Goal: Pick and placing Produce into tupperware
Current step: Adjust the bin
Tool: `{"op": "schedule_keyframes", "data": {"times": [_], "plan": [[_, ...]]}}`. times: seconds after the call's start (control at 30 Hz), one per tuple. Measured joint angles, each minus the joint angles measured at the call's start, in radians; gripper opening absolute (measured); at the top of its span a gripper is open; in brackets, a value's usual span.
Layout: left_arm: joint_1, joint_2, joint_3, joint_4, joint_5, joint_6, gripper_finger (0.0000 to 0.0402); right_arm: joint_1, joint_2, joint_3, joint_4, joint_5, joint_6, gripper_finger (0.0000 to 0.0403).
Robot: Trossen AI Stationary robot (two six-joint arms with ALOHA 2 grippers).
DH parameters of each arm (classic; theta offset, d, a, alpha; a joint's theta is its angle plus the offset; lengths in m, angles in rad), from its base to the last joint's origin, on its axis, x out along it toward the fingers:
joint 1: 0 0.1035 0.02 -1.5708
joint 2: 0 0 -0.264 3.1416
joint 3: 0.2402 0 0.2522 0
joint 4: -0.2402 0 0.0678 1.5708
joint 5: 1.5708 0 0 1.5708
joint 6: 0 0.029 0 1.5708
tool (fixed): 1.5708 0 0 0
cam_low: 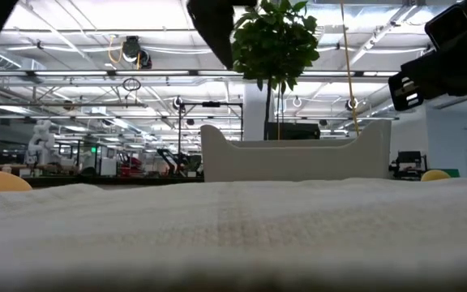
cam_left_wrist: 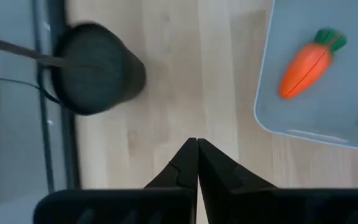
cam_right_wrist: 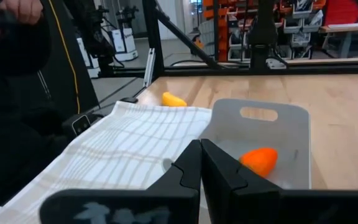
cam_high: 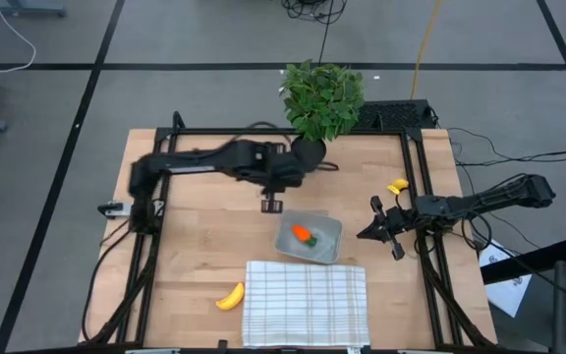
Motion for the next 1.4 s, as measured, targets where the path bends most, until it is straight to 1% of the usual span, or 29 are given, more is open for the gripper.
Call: {"op": "schedule_keyframes", "data": {"times": [0.07, 0.13, 0.27, 0.37, 0.47, 0.53, 0.67, 0.77, 0.93, 1.23, 1.4], "plan": [[-0.016, -0.082, -0.074, 0.057, 0.0, -0.008, 0.001, 0.0, 0.0, 0.0, -0.001, 0.0, 0.001, 0.0], [-0.027, -0.17, -0.176, 0.137, 0.002, -0.039, 0.001, 0.0, 0.0, 0.0, -0.004, 0.0, 0.001, 0.0], [-0.026, -0.338, -0.441, 0.319, -0.007, -0.125, 0.001, 0.0, 0.0, 0.0, -0.005, 0.0, 0.002, 0.0], [-0.024, -0.435, -0.644, 0.456, -0.006, -0.195, 0.001, 0.0, 0.0, 0.0, -0.005, 0.0, 0.004, 0.0], [-0.025, -0.489, -0.826, 0.596, -0.003, -0.257, 0.001, 0.0, 0.001, 0.0, -0.006, 0.0, 0.011, 0.0], [-0.028, -0.504, -0.931, 0.696, 0.019, -0.294, 0.001, 0.0, 0.002, 0.0, -0.008, 0.0, 0.011, 0.0], [-0.047, -0.505, -1.091, 0.879, 0.05, -0.361, 0.001, 0.0, 0.017, 0.0, -0.014, 0.0, 0.034, 0.0], [-0.061, -0.497, -1.159, 0.966, 0.062, -0.403, 0.001, 0.0, 0.042, 0.0, -0.014, 0.0, 0.054, 0.0], [-0.101, -0.489, -1.203, 1.044, 0.066, -0.489, 0.001, 0.0, 0.111, 0.0, -0.025, 0.0, 0.099, 0.0], [-0.161, -0.411, -1.208, 1.139, 0.067, -0.52, 0.001, 0.0, 0.221, 0.0, 0.002, 0.001, 0.116, 0.0], [-0.166, -0.376, -1.207, 1.2, 0.079, -0.542, 0.001, 0.0, 0.261, 0.0, 0.005, 0.05, 0.119, 0.0]]}}
